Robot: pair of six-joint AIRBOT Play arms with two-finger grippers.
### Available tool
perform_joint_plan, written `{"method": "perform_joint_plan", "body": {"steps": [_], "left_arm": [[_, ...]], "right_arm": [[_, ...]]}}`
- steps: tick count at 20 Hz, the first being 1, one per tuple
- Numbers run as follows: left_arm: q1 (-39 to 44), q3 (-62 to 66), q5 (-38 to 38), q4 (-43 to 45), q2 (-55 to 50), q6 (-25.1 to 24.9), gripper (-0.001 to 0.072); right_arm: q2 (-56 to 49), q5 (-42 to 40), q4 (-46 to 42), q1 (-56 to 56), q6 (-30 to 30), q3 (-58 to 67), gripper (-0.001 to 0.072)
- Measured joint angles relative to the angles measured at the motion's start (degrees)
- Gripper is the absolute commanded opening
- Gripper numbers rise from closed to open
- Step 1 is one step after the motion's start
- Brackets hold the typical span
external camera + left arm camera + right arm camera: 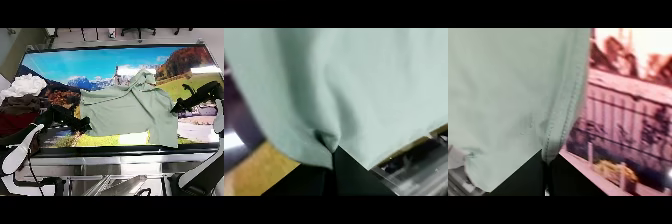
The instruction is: Fold the shirts.
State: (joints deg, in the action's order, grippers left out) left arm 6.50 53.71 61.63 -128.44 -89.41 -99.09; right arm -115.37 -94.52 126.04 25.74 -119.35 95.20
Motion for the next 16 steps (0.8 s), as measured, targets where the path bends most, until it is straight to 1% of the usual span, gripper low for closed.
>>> {"method": "perform_joint_plan", "body": {"steps": [1,4,6,8,9,12,14,16], "left_arm": [[-0.3,1.8,-0.3,1.3,1.4,0.0,0.0026],[-0.7,10.8,3.7,-1.6,9.3,0.8,0.0026],[-1.0,19.4,3.9,-2.1,15.6,1.1,0.0026],[-0.9,29.2,3.3,-3.0,22.4,1.5,0.0026],[-1.0,33.9,1.5,-3.0,25.6,1.6,0.0026],[-1.0,46.5,-2.6,-2.6,34.7,2.3,0.0026],[-1.0,52.2,-4.5,1.2,39.5,4.1,0.0026],[-1.0,55.4,-4.8,5.8,43.3,6.8,0.0026]], "right_arm": [[1.0,-0.3,3.8,0.0,-0.5,0.5,0.0022],[6.8,-0.3,15.6,0.2,-1.6,4.9,0.0022],[13.3,0.8,23.0,0.2,-2.4,9.3,0.0022],[22.0,4.0,28.4,0.3,-3.4,13.6,0.0022],[27.2,7.0,30.1,0.3,-4.1,15.3,0.0022],[42.8,18.2,31.5,0.5,-7.1,17.7,0.0022],[52.3,26.6,29.3,0.6,-8.9,18.4,0.0022],[60.0,33.5,25.1,0.7,-9.9,18.8,0.0022]]}}
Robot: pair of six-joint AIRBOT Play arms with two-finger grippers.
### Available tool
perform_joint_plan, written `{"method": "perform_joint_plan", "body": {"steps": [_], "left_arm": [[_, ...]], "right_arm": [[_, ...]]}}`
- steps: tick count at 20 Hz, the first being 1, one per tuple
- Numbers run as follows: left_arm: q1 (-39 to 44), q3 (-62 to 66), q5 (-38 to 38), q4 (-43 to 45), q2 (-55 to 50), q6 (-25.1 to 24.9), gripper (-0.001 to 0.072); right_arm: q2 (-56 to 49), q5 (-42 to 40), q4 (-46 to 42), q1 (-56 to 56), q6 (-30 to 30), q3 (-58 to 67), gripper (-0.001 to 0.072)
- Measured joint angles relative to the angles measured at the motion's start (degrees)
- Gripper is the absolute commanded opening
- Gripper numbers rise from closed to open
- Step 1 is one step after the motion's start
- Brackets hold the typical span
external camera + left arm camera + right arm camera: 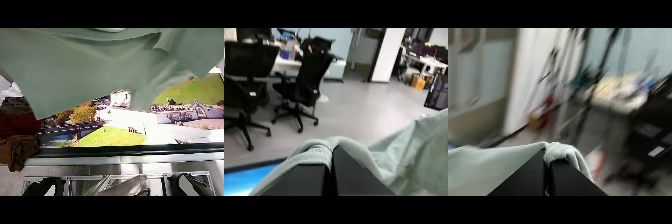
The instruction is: Fold the shirts.
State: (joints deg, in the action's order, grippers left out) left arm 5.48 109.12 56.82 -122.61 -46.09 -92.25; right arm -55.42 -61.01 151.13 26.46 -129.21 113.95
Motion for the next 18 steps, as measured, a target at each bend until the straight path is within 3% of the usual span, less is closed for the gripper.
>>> {"method": "perform_joint_plan", "body": {"steps": [4,8,13,18], "left_arm": [[0.0,-1.9,0.7,11.0,4.6,5.4,0.0026],[0.0,-11.0,3.3,15.6,1.9,7.8,0.0026],[0.0,-25.0,1.6,13.7,-12.3,6.0,0.0026],[-0.7,-31.5,-5.0,9.8,-34.7,1.0,0.0026]], "right_arm": [[6.0,6.2,-6.6,0.0,-1.0,0.0,0.0022],[2.3,2.1,-8.7,-0.2,0.6,-1.7,0.0022],[-7.9,-3.3,-10.1,-5.3,1.9,-17.0,0.0022],[-24.1,6.6,-12.2,-10.2,1.7,-35.5,0.0022]]}}
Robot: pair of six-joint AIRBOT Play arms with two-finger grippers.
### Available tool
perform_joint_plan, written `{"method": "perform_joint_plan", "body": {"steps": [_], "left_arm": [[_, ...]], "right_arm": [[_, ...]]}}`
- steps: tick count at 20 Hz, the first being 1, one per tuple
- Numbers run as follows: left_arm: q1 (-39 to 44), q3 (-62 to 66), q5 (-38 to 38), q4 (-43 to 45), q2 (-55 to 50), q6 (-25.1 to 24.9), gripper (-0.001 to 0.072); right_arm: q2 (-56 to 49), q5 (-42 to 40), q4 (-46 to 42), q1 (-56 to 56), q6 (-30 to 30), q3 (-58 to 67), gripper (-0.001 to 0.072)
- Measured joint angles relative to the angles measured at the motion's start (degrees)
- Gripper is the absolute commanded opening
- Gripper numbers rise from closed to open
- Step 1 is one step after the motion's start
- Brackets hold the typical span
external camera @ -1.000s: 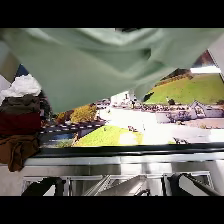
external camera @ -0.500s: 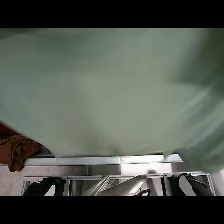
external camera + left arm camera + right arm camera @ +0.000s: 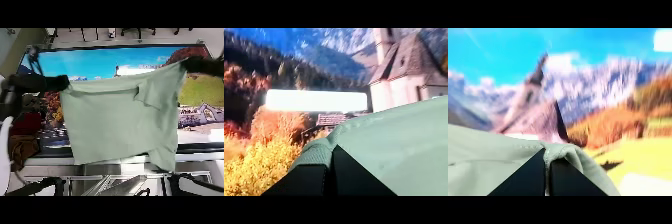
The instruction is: Fold the shirts.
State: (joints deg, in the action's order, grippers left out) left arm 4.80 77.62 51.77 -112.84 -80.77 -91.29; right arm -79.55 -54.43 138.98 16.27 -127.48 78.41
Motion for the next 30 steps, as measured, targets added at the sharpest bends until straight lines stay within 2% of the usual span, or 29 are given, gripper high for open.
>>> {"method": "perform_joint_plan", "body": {"steps": [2,5,9,11,15,21,26,30], "left_arm": [[-0.8,2.8,-0.4,-0.5,-10.3,-1.1,0.0026],[-1.6,12.3,0.4,-1.1,-23.8,-2.1,0.0026],[-2.0,29.0,2.3,-2.0,-35.6,-1.6,0.0026],[-2.1,35.6,3.1,-2.3,-38.7,-0.7,0.0026],[-2.1,39.1,4.0,-2.4,-39.6,0.2,0.0026],[-1.7,37.5,8.8,-0.1,-37.9,0.2,0.0026],[-0.4,34.6,10.0,4.5,-37.8,0.3,0.0026],[0.6,32.8,10.2,8.7,-37.9,0.3,0.0026]], "right_arm": [[-8.5,3.8,0.2,-0.6,-0.1,-2.0,0.0021],[-20.8,7.5,2.0,-1.0,0.6,2.3,0.0021],[-33.7,8.4,2.5,-1.0,5.5,17.8,0.0021],[-37.5,6.5,-0.7,-1.1,9.0,26.2,0.0021],[-39.8,0.0,-10.7,-1.5,15.1,35.8,0.002],[-37.9,-10.3,-31.1,-4.0,23.0,36.1,0.002],[-37.1,-11.6,-43.0,-7.5,28.4,31.4,0.002],[-37.0,-11.5,-48.1,-9.2,31.1,29.9,0.0021]]}}
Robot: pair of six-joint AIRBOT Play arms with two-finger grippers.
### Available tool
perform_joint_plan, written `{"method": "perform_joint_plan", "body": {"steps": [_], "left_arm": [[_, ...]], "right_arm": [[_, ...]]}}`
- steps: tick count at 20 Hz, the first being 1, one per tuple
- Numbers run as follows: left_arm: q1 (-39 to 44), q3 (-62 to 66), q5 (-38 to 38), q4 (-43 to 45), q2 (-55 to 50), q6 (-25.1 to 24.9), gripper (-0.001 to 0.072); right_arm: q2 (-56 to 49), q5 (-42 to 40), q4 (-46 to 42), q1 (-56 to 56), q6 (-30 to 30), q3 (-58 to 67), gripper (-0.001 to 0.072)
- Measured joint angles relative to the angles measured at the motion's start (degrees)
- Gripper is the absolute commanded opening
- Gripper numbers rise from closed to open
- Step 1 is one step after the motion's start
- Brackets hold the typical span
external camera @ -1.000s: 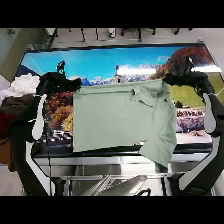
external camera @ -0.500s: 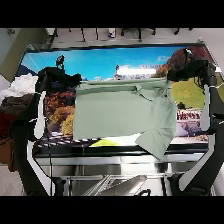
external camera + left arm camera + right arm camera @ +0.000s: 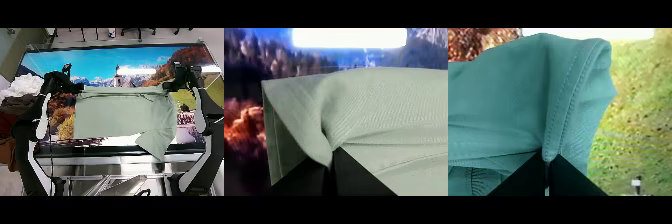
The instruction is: Fold the shirts.
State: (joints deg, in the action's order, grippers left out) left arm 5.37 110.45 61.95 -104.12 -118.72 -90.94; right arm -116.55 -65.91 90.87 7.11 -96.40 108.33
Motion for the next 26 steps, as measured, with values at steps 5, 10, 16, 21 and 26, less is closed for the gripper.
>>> {"method": "perform_joint_plan", "body": {"steps": [5,10,16,21,26], "left_arm": [[1.3,-0.5,-1.3,2.2,-0.1,-0.2,0.0026],[2.3,0.0,-1.4,3.0,-0.2,-1.0,0.0639],[2.1,7.4,7.7,2.3,1.1,-1.1,0.0639],[-1.8,-2.4,16.5,1.9,10.3,-1.1,0.0639],[-6.2,-30.7,15.7,-4.6,21.9,-3.3,0.0638]], "right_arm": [[0.0,0.7,-1.7,-0.9,1.1,-0.4,0.0022],[0.0,0.8,-0.4,-1.1,1.7,-0.5,0.0393],[5.7,-3.7,1.5,0.3,3.6,1.1,0.0393],[16.3,-14.1,4.7,7.7,4.0,-5.6,0.0391],[32.8,-15.1,13.3,19.0,3.5,-31.9,0.0391]]}}
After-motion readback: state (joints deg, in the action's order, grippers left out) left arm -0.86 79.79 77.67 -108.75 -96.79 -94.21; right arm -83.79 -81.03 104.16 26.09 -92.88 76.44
